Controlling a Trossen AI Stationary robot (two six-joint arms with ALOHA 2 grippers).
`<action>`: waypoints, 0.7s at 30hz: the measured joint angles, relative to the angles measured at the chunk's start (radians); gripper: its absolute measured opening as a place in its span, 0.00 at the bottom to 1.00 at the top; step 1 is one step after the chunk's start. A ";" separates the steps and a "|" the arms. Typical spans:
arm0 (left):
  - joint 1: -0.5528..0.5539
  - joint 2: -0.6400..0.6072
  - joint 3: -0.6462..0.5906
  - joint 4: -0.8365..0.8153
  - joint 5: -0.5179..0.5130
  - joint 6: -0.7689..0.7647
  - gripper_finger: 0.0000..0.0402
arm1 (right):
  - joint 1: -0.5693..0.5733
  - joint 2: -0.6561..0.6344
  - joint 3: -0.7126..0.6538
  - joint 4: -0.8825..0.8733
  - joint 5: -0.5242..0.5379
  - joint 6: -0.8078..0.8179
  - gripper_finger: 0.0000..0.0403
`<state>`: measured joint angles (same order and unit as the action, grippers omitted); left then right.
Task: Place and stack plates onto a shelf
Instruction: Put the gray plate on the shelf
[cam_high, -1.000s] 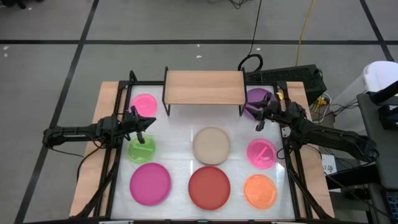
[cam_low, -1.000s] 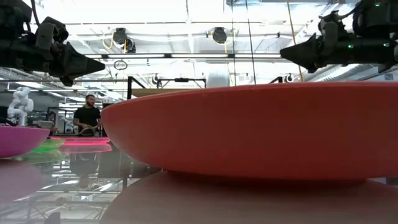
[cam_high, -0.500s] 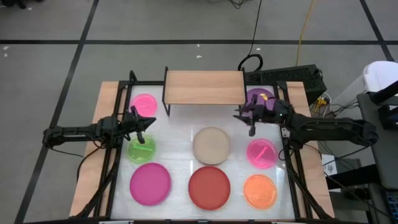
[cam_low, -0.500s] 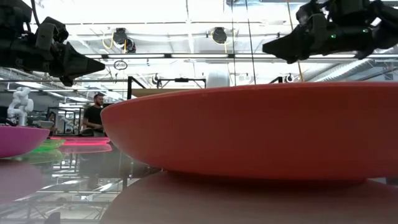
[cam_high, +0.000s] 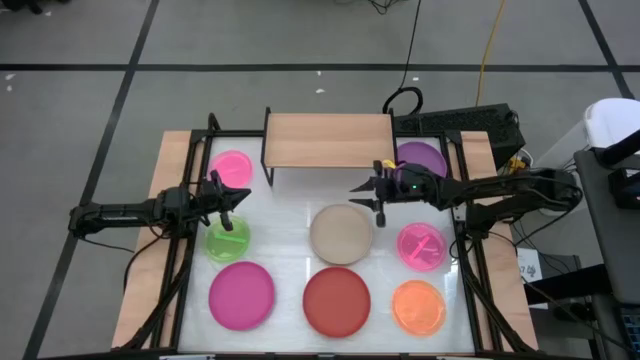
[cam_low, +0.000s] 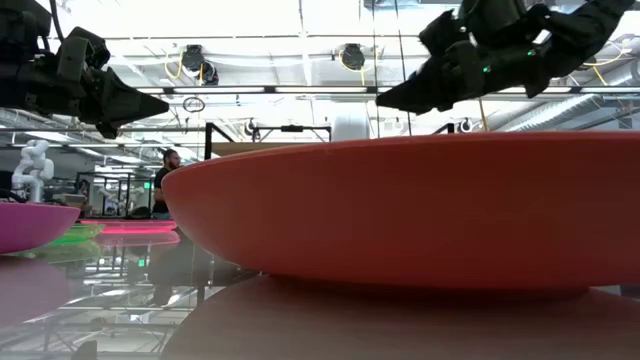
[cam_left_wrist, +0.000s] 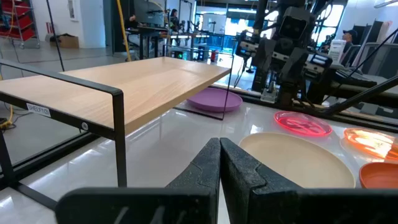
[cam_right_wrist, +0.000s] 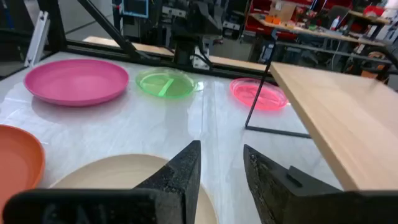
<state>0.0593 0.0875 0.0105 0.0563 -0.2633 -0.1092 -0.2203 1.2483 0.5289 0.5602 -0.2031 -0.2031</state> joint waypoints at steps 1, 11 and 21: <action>0.000 0.000 0.000 0.000 0.000 0.000 0.03 | 0.000 0.017 0.009 -0.001 0.000 0.000 0.27; 0.000 0.000 0.000 0.000 0.000 0.000 0.03 | 0.043 0.098 0.082 -0.017 0.001 -0.003 0.27; 0.000 0.000 0.000 0.000 0.000 0.000 0.03 | 0.150 0.099 0.182 -0.193 0.157 -0.065 0.27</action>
<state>0.0590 0.0875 0.0105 0.0563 -0.2632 -0.1093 -0.0704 1.3468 0.7109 0.3677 -0.0458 -0.2681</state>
